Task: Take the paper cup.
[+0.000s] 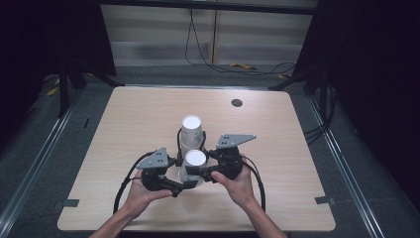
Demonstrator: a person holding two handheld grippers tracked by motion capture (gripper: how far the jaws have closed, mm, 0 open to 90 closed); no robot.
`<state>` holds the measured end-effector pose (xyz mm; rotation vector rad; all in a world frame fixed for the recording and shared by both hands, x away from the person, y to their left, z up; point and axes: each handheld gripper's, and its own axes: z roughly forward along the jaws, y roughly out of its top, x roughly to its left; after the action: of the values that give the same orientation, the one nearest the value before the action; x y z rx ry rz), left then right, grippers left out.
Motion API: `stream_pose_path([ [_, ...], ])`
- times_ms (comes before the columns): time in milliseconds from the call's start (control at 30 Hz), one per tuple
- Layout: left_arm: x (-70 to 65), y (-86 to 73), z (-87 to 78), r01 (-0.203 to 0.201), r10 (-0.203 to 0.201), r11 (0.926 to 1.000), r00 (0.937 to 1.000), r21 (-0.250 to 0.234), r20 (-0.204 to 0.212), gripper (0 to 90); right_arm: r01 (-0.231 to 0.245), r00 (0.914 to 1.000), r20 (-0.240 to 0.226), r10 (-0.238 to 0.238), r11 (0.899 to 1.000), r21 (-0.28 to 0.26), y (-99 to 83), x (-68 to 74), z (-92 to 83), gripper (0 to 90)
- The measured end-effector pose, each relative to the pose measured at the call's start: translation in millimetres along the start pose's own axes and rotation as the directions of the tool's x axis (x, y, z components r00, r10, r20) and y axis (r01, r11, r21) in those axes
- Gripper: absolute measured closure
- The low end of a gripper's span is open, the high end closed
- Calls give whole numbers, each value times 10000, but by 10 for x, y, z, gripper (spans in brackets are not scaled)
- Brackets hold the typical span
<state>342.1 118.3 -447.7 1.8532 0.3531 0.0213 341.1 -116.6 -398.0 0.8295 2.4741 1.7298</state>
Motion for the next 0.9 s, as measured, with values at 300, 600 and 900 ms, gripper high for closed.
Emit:
stream_pose_path([
  [300, 4, -1, 27, -5, 5, 10000, 10000, -59, 40, 226, -181, 9997, -147, 180, 9998, -69, -5, -26, 1, 349],
  [600, -6, -8, 19, -31, 31, 10000, 9999, 14, 108, 283, -68, 9997, -234, 69, 10000, 54, -11, -34, 15, 313],
  [900, 15, -13, -14, 87, -90, 9998, 9998, 204, 172, 288, -45, 10000, 23, 45, 10000, 41, -3, -33, -6, 215],
])
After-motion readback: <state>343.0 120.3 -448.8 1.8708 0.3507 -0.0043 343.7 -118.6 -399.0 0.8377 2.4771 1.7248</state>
